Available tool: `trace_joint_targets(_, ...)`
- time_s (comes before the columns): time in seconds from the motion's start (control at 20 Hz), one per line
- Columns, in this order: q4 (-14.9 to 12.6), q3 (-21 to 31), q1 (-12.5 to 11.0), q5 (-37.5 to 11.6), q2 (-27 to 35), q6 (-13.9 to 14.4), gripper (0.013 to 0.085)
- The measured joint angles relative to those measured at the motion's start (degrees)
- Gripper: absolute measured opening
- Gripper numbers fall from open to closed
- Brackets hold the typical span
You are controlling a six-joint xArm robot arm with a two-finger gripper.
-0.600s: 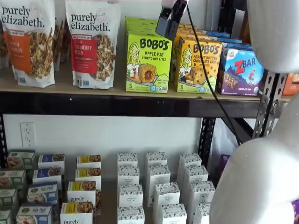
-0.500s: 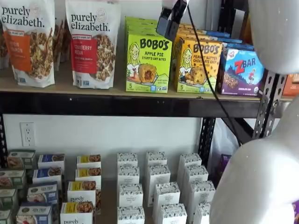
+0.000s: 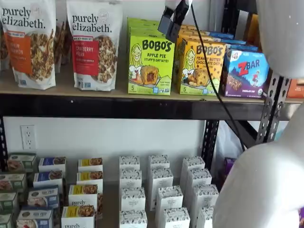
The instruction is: Pick the green box on the top shelf, the fourth from the left
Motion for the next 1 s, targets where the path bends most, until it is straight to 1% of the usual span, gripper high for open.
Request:
trace_joint_targets(0.15,0.4,1.6,0.2,-2.7,-0.8,0.0,0.0850)
trace_joint_targets(0.3,1.3,4.2,0.3,-7.2,-2.1,-0.2,0.0850)
trace_joint_targets(0.45,2.1,4.9,0.2,-9.6,-2.1,-0.3,0.0850)
trace_joint_targets(0.75,2.6,2.6,-0.5,-10.4,0.5,-0.9,0.0850)
trace_joint_targets(1.0,1.7,0.2,-1.0,-10.0,3.1,-1.7,0.0850)
